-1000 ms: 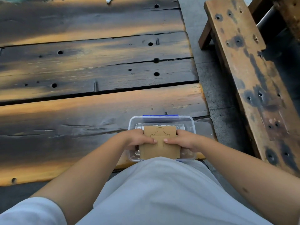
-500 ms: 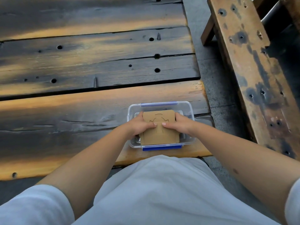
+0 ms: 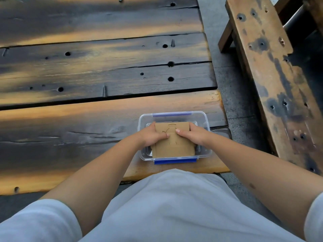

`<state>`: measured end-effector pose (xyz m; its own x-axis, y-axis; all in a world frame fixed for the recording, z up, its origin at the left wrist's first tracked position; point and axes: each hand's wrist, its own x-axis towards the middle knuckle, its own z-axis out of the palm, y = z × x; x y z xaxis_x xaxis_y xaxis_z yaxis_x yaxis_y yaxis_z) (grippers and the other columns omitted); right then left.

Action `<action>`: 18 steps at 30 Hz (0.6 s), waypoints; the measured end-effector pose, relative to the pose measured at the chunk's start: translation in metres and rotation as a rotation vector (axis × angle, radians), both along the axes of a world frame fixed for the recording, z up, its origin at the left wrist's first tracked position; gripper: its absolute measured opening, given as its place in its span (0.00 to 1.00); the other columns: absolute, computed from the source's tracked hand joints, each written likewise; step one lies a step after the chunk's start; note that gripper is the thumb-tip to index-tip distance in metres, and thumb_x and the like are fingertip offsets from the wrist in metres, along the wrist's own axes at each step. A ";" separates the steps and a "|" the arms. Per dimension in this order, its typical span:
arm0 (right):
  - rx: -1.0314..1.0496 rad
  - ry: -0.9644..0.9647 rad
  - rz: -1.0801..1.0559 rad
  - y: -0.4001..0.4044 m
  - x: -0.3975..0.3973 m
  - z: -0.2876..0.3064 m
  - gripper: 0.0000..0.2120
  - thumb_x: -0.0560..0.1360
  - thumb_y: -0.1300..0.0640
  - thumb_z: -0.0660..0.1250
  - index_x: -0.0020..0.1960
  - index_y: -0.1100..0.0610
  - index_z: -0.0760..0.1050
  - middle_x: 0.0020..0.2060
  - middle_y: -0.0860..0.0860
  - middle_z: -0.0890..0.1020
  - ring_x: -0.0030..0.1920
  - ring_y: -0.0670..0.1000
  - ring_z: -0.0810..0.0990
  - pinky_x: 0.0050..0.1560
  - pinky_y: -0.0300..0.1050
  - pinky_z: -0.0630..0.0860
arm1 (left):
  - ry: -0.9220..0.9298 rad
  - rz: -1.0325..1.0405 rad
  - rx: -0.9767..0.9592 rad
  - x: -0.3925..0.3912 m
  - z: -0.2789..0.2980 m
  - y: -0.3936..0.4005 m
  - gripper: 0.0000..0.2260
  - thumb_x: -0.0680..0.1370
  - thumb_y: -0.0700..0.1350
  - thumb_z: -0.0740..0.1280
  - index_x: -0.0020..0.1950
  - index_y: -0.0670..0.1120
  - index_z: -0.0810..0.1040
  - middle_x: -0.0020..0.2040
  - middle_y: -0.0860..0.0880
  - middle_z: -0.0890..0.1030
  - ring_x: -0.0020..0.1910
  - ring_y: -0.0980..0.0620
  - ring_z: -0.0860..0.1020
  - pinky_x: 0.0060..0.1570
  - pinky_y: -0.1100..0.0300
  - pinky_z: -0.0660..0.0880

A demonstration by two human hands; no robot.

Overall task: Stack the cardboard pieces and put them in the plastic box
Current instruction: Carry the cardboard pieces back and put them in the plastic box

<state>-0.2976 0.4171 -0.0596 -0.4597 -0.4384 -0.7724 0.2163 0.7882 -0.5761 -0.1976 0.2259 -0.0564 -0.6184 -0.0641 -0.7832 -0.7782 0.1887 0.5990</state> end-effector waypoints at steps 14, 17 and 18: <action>-0.107 -0.402 -0.479 0.022 0.009 0.015 0.35 0.73 0.38 0.67 0.74 0.52 0.63 0.75 0.56 0.63 0.72 0.56 0.65 0.74 0.57 0.58 | -0.112 0.676 0.359 0.025 0.024 0.012 0.20 0.76 0.61 0.63 0.63 0.51 0.71 0.59 0.46 0.78 0.52 0.48 0.79 0.41 0.54 0.74; -0.152 -0.472 -0.527 0.022 0.017 0.014 0.27 0.74 0.39 0.67 0.68 0.51 0.69 0.69 0.54 0.72 0.65 0.55 0.73 0.73 0.57 0.62 | -0.115 0.678 0.399 0.032 0.024 0.019 0.15 0.78 0.59 0.62 0.58 0.52 0.76 0.56 0.45 0.81 0.54 0.47 0.80 0.44 0.52 0.77; -0.160 -0.473 -0.533 0.021 0.019 0.013 0.24 0.74 0.39 0.67 0.65 0.51 0.71 0.65 0.52 0.75 0.63 0.54 0.75 0.71 0.57 0.65 | -0.115 0.676 0.404 0.033 0.024 0.023 0.15 0.79 0.58 0.62 0.59 0.51 0.76 0.55 0.45 0.82 0.53 0.47 0.81 0.45 0.52 0.77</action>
